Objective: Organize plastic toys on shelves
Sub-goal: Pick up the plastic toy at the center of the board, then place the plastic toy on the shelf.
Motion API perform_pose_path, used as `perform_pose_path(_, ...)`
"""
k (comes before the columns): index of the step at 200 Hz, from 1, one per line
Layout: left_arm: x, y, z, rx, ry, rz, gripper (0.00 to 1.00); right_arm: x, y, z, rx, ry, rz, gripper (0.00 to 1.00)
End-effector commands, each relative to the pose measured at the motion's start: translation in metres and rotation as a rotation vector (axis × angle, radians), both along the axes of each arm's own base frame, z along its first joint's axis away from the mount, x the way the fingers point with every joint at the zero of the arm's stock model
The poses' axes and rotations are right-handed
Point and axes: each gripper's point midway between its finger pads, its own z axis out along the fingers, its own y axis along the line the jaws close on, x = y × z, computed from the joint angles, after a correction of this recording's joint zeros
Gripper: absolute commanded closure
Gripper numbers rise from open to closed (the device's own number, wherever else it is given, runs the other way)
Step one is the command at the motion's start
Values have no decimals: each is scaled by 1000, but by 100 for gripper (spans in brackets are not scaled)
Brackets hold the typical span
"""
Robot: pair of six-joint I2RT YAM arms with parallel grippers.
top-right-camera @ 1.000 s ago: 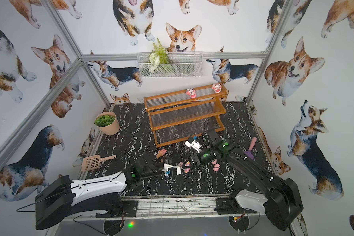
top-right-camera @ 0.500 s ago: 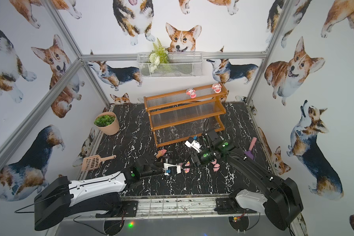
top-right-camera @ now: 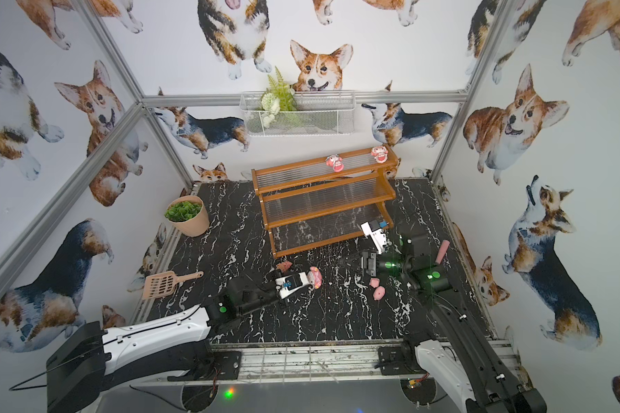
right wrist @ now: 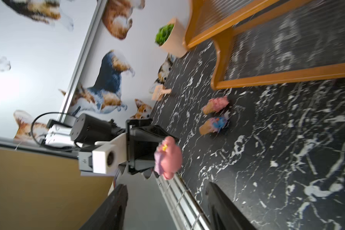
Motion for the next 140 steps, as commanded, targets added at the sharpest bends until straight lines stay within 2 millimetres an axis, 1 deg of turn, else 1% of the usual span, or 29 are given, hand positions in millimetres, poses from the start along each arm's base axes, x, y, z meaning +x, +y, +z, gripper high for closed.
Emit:
perform_pose_path(1,27,17,29,-102,218,192,79,45,-25,-14,12,-78,-244,32)
perform_pose_path(3,29,18,31,-107,234,204,79,46,-25,-15,10,-78,-250,32)
perform_pose_path(6,32,20,36,-116,256,220,79,50,-29,-24,-7,-76,-280,32)
perform_pose_path(11,37,23,43,-126,292,247,79,54,-32,-32,-24,-73,-301,32)
perform_pose_path(25,47,30,64,-155,371,307,79,61,-37,-47,-48,-74,-344,33)
perform_pose_path(32,54,35,76,-177,407,354,79,63,-38,-52,-51,-83,-358,33)
perform_pose_path(34,56,36,76,-179,419,364,79,64,-38,-53,-51,-85,-360,33)
perform_pose_path(36,58,36,88,-195,419,369,79,64,-39,-53,-49,-89,-363,33)
perform_pose_path(40,62,38,97,-205,431,382,79,65,-39,-55,-48,-94,-367,33)
perform_pose_path(51,73,46,109,-207,480,449,79,65,-40,-59,-46,-103,-373,33)
perform_pose_path(57,79,51,109,-184,515,501,79,65,-40,-60,-42,-105,-373,33)
perform_pose_path(61,86,55,116,-185,523,533,79,64,-40,-60,-39,-109,-374,33)
perform_pose_path(64,89,57,113,-166,540,559,79,64,-40,-60,-36,-110,-373,33)
perform_pose_path(67,94,59,119,-164,543,578,79,63,-40,-60,-33,-111,-372,33)
perform_pose_path(71,100,62,121,-152,554,611,79,62,-39,-61,-28,-113,-369,33)
perform_pose_path(72,101,64,119,-143,560,622,79,62,-39,-60,-27,-115,-369,33)
perform_pose_path(80,115,73,127,-135,586,702,79,59,-39,-60,-18,-118,-363,33)
perform_pose_path(88,128,76,130,-117,617,754,79,56,-38,-58,-14,-120,-359,33)
perform_pose_path(89,129,77,127,-105,625,762,79,56,-38,-57,-13,-122,-358,33)
perform_pose_path(93,133,79,132,-100,636,785,79,54,-38,-56,-10,-126,-351,33)
perform_pose_path(94,135,79,128,-90,645,794,79,53,-38,-55,-9,-129,-349,33)
perform_pose_path(100,145,83,133,-84,660,833,79,50,-37,-53,-7,-134,-340,33)
perform_pose_path(115,164,87,142,-65,684,911,79,42,-39,-46,-6,-170,-337,33)
perform_pose_path(127,175,89,142,-48,709,962,79,38,-41,-41,-11,-198,-343,32)
perform_pose_path(136,182,88,148,-57,713,983,79,34,-42,-38,-10,-216,-344,32)
perform_pose_path(140,189,86,141,-37,725,1002,79,33,-43,-36,-9,-221,-346,32)
